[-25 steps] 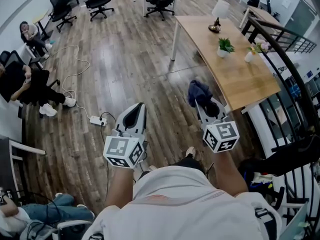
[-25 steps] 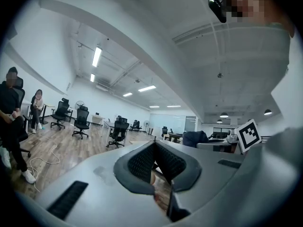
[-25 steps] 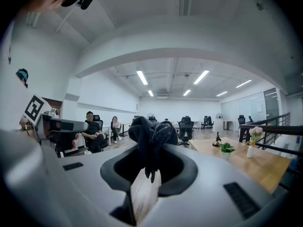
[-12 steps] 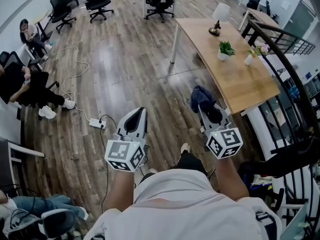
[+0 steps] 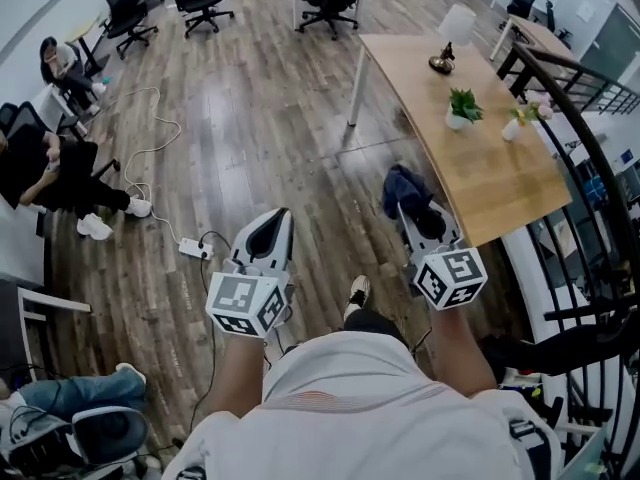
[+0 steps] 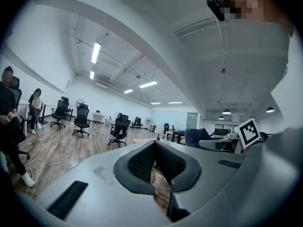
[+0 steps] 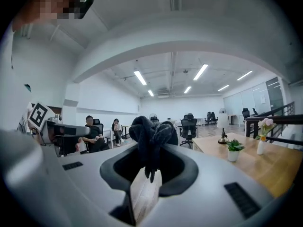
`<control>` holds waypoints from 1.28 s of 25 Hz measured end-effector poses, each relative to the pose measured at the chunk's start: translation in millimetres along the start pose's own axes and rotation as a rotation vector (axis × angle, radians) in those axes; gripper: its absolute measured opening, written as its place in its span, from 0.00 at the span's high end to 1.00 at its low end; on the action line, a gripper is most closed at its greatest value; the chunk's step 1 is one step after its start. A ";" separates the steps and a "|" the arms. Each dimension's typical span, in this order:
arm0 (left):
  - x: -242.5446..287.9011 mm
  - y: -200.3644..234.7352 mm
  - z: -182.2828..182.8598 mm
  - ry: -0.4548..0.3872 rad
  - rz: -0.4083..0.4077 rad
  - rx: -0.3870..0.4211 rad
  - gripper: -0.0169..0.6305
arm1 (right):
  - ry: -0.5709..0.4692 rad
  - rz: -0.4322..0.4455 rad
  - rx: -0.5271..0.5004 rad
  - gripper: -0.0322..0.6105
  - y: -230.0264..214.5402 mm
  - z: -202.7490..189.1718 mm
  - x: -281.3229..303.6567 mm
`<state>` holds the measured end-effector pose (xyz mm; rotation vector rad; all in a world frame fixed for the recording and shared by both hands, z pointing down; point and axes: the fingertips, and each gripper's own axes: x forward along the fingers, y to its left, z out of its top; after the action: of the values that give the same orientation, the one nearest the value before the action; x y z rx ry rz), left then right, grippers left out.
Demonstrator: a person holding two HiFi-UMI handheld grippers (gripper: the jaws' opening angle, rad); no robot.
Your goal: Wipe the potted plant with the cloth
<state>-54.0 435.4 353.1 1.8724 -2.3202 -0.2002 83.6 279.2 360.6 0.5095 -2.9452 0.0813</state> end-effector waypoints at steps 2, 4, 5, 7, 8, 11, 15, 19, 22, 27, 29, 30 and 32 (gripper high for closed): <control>27.9 -4.4 1.4 0.010 -0.011 0.012 0.95 | 0.016 0.003 0.014 0.74 -23.0 -4.3 12.3; 60.0 -14.8 1.0 0.025 -0.041 0.028 0.95 | 0.018 -0.014 0.036 0.74 -54.3 -5.6 21.1; 77.9 -19.2 2.0 0.033 -0.056 0.037 0.95 | 0.014 -0.024 0.051 0.74 -71.4 -4.5 26.3; 115.4 -25.0 6.8 0.047 -0.080 0.050 0.95 | 0.010 -0.033 0.090 0.74 -104.0 -3.5 38.8; 133.8 -27.5 9.7 0.052 -0.089 0.050 0.95 | 0.014 -0.030 0.108 0.74 -118.9 -4.4 45.5; 181.1 -33.6 15.2 0.054 -0.093 0.052 0.95 | 0.049 0.002 0.111 0.74 -155.9 -7.3 66.9; 245.5 -49.5 11.3 0.064 -0.106 0.045 0.95 | 0.053 0.020 0.066 0.74 -207.9 -3.1 82.1; 302.5 -68.7 2.2 0.079 -0.132 0.031 0.95 | 0.040 0.029 0.048 0.73 -255.6 -8.3 88.8; 337.1 -75.0 -2.8 0.095 -0.152 -0.003 0.95 | 0.044 0.001 0.086 0.73 -285.8 -15.1 93.2; 400.0 -97.4 -17.4 0.137 -0.242 -0.002 0.95 | 0.072 -0.085 0.135 0.74 -336.3 -27.2 89.0; 425.8 -106.2 -21.7 0.149 -0.301 -0.004 0.95 | 0.069 -0.136 0.149 0.74 -356.4 -28.6 89.1; 439.4 -109.5 -23.9 0.154 -0.330 -0.009 0.95 | 0.068 -0.163 0.157 0.74 -367.0 -29.7 90.0; 468.3 -114.0 -27.9 0.164 -0.383 -0.021 0.95 | 0.077 -0.221 0.173 0.74 -388.8 -32.8 93.4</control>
<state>-36.5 -46.6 374.1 2.2145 -1.8335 -0.1073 132.6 -114.8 418.5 0.8327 -2.8004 0.3241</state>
